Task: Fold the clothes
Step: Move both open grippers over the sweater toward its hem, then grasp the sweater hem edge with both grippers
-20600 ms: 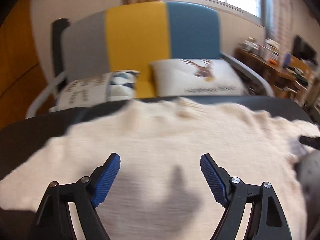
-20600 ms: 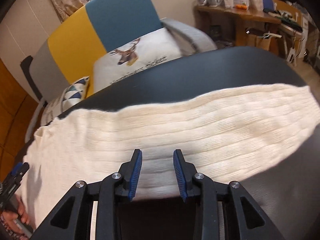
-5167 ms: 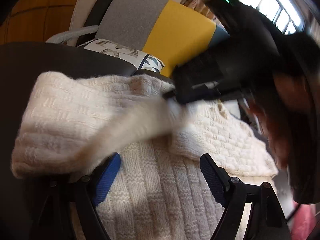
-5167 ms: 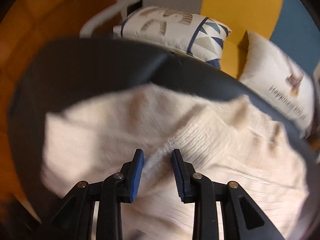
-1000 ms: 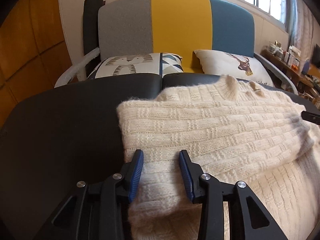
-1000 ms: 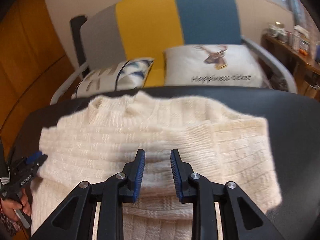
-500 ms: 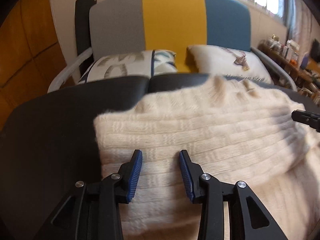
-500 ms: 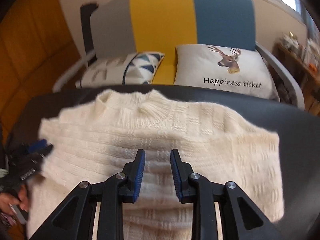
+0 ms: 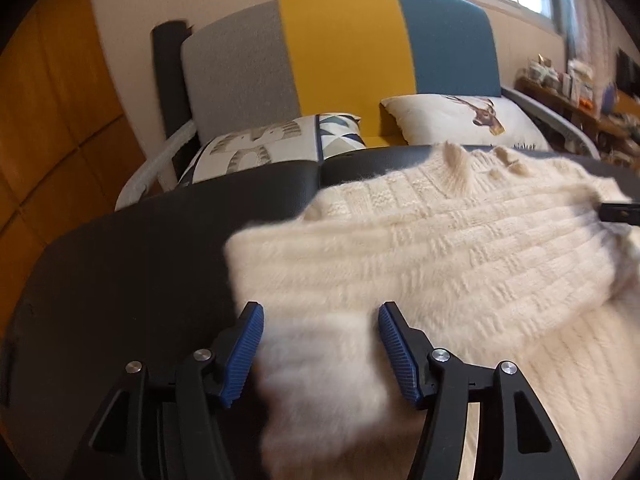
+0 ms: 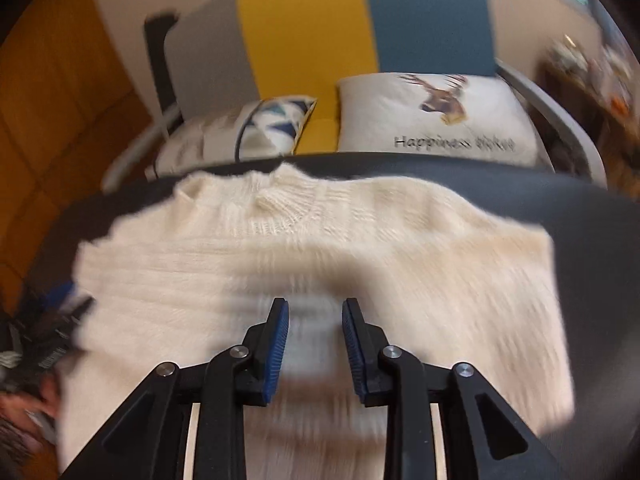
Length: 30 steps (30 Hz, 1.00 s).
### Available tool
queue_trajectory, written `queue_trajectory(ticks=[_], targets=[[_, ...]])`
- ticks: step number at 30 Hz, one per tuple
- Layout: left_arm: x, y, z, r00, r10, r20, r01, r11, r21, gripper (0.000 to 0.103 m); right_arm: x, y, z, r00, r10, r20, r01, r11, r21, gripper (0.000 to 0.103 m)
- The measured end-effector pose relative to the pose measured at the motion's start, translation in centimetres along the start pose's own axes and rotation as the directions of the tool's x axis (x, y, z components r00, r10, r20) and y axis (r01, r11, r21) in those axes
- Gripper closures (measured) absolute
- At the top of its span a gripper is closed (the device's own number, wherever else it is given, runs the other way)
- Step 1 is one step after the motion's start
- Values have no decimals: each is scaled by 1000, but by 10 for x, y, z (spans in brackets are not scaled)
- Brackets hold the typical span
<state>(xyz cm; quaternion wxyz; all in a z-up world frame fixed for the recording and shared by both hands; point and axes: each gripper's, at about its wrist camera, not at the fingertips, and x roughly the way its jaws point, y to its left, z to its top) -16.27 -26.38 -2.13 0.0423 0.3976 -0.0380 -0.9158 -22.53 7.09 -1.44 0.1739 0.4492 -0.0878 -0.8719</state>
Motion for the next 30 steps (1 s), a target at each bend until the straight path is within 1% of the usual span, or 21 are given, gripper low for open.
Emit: queue_trajectory(ticks=[2, 5, 6, 9, 11, 12, 14, 18, 19, 21, 22, 25, 27, 30], targets=[[-15, 14, -12, 1000, -29, -12, 28, 997, -71, 42, -30, -14, -18, 999, 38, 13, -38, 998, 40, 75], [-41, 36, -41, 991, -128, -36, 120, 976, -183, 40, -68, -31, -48, 1000, 26, 6, -26, 999, 45, 75], [-49, 38, -50, 987, -152, -47, 140, 970, -199, 40, -79, -36, -58, 1000, 21, 4, -21, 998, 51, 75], [-73, 42, -76, 981, -189, -53, 174, 962, -209, 38, -109, -54, -89, 1000, 19, -10, -18, 997, 79, 75], [-86, 41, -92, 977, -202, -60, 187, 962, -201, 30, -119, -63, -110, 999, 23, -37, -19, 995, 98, 75], [-92, 40, -100, 975, -211, -68, 194, 961, -195, 29, -124, -68, -120, 998, 25, -51, -19, 994, 108, 75], [-102, 39, -114, 968, -232, -92, 214, 961, -173, 28, -135, -76, -142, 996, 29, -79, -19, 992, 128, 75], [-114, 36, -143, 934, -313, -174, 290, 946, -145, 28, -156, -94, -184, 990, 40, -133, -17, 986, 166, 73], [-119, 37, -147, 932, -320, -171, 299, 944, -137, 27, -161, -98, -194, 988, 43, -147, -17, 984, 176, 73], [-127, 38, -156, 919, -349, -186, 328, 935, -136, 23, -171, -107, -215, 984, 49, -174, -15, 981, 195, 71], [-130, 38, -159, 911, -363, -195, 341, 930, -139, 22, -175, -111, -223, 983, 71, -169, -33, 976, 216, 70], [-137, 33, -171, 864, -450, -227, 423, 892, -157, 16, -181, -121, -239, 978, 166, -126, -124, 949, 290, 67], [-137, 27, -178, 828, -499, -256, 471, 867, -164, 16, -179, -118, -243, 969, 221, -113, -179, 936, 302, 66], [-140, 21, -183, 835, -487, -257, 463, 873, -151, 16, -172, -107, -243, 956, 271, -111, -231, 930, 286, 66]])
